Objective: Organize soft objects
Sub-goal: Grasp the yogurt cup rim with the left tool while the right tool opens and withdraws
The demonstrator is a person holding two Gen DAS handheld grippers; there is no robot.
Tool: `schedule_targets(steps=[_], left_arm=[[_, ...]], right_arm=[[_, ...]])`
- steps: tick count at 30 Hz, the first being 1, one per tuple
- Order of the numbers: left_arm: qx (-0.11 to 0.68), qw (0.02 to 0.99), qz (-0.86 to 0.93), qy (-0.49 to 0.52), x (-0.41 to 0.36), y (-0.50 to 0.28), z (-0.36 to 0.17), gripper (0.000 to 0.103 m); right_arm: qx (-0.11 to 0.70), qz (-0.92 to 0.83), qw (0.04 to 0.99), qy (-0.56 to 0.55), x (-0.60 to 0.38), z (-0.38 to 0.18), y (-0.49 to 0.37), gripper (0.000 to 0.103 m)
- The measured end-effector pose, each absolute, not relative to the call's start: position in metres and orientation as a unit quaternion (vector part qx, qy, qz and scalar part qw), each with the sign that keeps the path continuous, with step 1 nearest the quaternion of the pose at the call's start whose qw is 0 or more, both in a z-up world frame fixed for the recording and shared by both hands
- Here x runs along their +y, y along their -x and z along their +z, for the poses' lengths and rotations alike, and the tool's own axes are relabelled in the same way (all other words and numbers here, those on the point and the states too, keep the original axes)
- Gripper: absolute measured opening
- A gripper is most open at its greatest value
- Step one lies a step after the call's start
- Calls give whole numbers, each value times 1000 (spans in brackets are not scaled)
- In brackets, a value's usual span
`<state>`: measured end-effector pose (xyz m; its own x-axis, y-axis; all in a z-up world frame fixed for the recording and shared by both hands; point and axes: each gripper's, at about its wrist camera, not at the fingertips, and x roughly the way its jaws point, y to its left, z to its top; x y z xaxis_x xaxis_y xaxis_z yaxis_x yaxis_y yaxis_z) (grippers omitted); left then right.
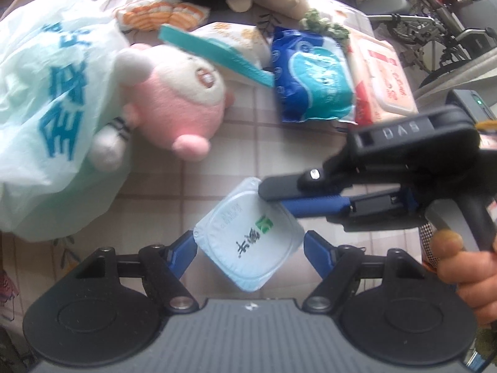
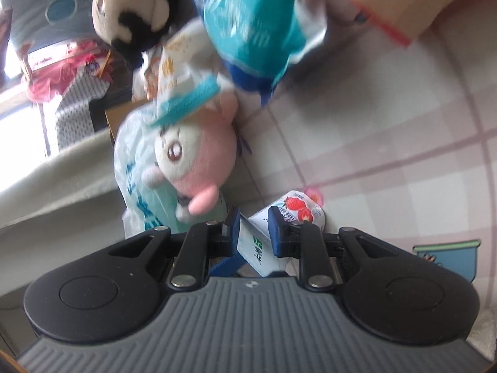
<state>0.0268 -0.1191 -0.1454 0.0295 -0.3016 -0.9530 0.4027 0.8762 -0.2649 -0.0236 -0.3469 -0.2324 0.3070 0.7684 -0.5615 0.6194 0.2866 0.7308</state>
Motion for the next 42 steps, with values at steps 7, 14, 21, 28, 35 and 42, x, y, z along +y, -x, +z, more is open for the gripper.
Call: schedule_targets(steps=[7, 14, 21, 28, 35, 42], left_arm=[[664, 708, -238, -33, -122, -31, -150, 78], [671, 713, -201, -23, -128, -36, -156, 78], [647, 725, -226, -67, -128, -33, -149, 74], [657, 711, -235, -92, -126, -33, -153, 78], [650, 712, -245, -109, -128, -28, -152, 70], [646, 715, -241, -116, -115, -28, -150, 70]], right_arm=[[583, 57, 580, -566, -357, -212, 24, 28], [555, 24, 606, -569, -386, -194, 31, 32], [547, 17, 646, -532, -392, -176, 22, 34], [554, 42, 706, -439, -370, -148, -11, 44], [550, 14, 761, -343, -361, -116, -31, 50], [580, -61, 785, -208, -360, -121, -64, 73]])
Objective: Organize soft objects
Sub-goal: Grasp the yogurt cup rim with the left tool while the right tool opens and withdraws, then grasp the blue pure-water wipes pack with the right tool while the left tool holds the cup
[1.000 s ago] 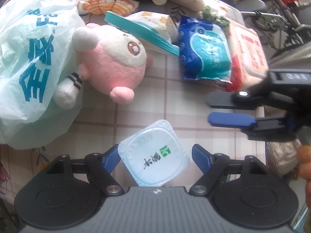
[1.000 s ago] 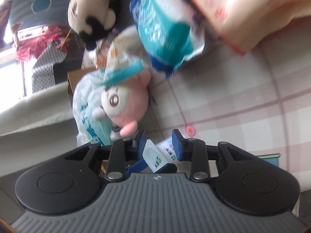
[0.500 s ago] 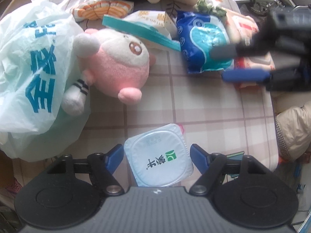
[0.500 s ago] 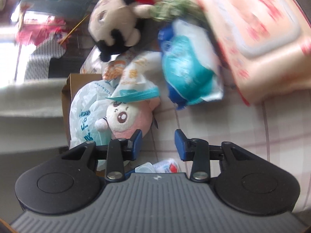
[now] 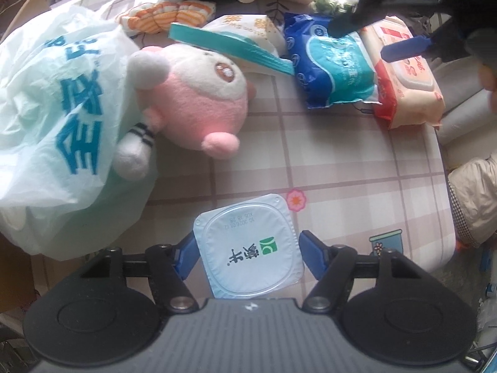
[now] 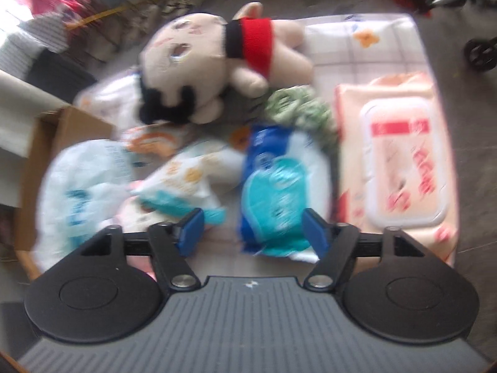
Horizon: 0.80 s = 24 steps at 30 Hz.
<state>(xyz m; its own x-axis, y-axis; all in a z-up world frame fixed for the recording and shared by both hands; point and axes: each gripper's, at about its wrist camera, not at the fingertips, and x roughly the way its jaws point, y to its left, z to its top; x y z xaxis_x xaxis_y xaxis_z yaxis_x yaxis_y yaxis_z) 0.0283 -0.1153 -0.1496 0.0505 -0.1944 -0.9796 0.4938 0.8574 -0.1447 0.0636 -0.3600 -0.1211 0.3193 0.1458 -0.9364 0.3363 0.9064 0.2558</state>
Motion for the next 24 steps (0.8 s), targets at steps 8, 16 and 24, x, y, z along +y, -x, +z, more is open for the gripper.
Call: schedule_targets(steps=[8, 16, 24], left_arm=[[643, 720, -244, -95, -101, -32, -151, 70], [643, 720, -247, -83, -98, -33, -151, 69], [638, 723, -249, -89, -96, -28, -148, 69]], right_arm=[[617, -87, 768, -150, -349, -164, -90, 81], [638, -85, 761, -80, -330, -176, -96, 78], [663, -83, 737, -103, -329, -173, -77, 69]])
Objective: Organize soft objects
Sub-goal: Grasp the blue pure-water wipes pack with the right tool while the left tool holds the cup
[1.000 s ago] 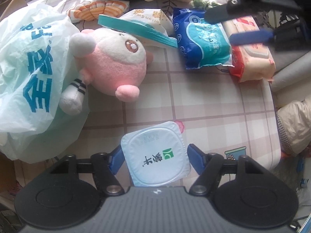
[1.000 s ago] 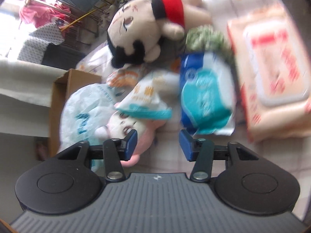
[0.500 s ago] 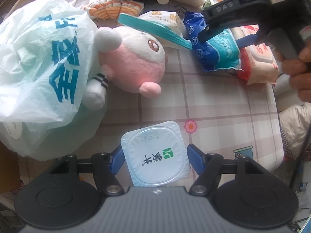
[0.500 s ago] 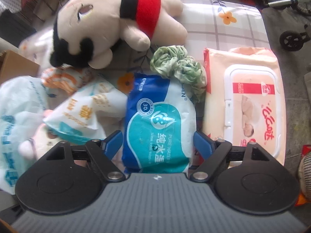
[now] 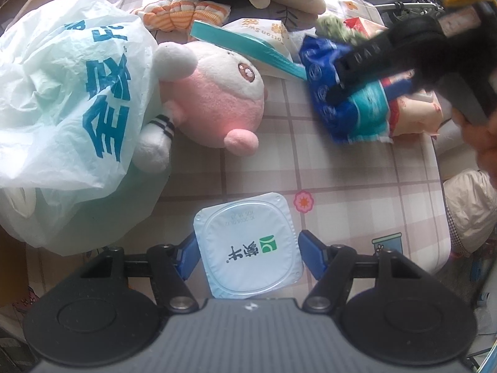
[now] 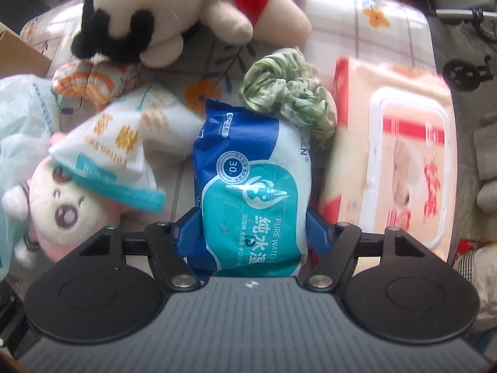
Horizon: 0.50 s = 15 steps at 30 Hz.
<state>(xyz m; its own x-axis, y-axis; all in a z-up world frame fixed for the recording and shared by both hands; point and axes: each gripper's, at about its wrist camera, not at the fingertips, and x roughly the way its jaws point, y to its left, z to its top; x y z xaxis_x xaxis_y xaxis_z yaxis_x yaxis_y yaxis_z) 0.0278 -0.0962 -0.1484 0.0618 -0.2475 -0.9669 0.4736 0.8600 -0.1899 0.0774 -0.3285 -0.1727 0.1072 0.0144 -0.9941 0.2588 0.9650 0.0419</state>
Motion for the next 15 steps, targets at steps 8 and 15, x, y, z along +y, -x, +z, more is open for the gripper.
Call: schedule_targets(steps=[8, 15], left_arm=[[634, 724, -249, -103, -99, -19, -151, 69], [633, 723, -245, -128, -108, -16, -153, 69]], right_arm=[[697, -86, 690, -174, -321, -176, -12, 69], [691, -89, 681, -227, -322, -174, 27, 71]])
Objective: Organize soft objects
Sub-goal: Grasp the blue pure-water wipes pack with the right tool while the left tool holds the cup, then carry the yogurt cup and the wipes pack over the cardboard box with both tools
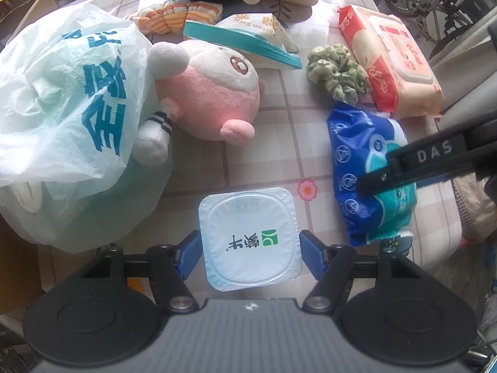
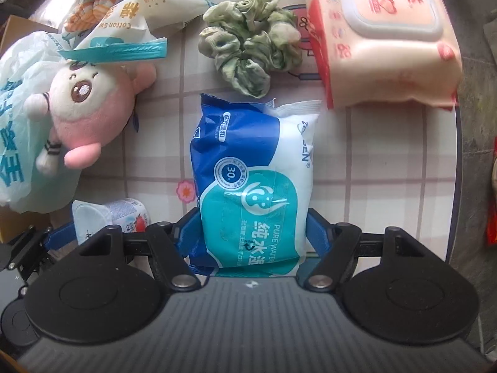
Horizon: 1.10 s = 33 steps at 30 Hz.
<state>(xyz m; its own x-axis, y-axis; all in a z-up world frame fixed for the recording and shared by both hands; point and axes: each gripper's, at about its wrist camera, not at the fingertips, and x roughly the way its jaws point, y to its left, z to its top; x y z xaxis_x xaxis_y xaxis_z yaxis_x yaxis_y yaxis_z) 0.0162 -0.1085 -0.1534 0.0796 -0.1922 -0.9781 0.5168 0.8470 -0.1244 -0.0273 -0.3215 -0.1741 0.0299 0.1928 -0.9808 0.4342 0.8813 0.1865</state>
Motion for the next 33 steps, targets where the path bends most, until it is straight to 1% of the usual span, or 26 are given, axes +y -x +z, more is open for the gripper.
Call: schedule_targets(steps=[4, 10, 11, 12, 16, 19, 26, 33], left_arm=[[630, 724, -242, -140, -114, -17, -156, 69], [630, 726, -238, -136, -116, -19, -159, 66], [629, 727, -238, -138, -117, -19, -160, 65], [629, 728, -237, -137, -117, -19, -160, 65], [630, 727, -236, -138, -117, -18, -161, 65], [633, 723, -235, -143, -117, -16, -159, 65], [650, 710, -227, -145, -116, -16, -146, 65], [644, 713, -231, -155, -120, -19, -108, 65]], right_arm=[[686, -88, 690, -213, -315, -171, 23, 79], [686, -77, 690, -217, -319, -186, -1, 79], [686, -76, 690, -217, -319, -187, -2, 79], [687, -75, 689, -220, -319, -189, -3, 74], [684, -75, 687, -235, -324, -187, 0, 63], [681, -75, 687, -243, -328, -183, 5, 59], [673, -69, 686, -267, -338, -175, 16, 57], [657, -62, 697, -282, -348, -136, 22, 56]])
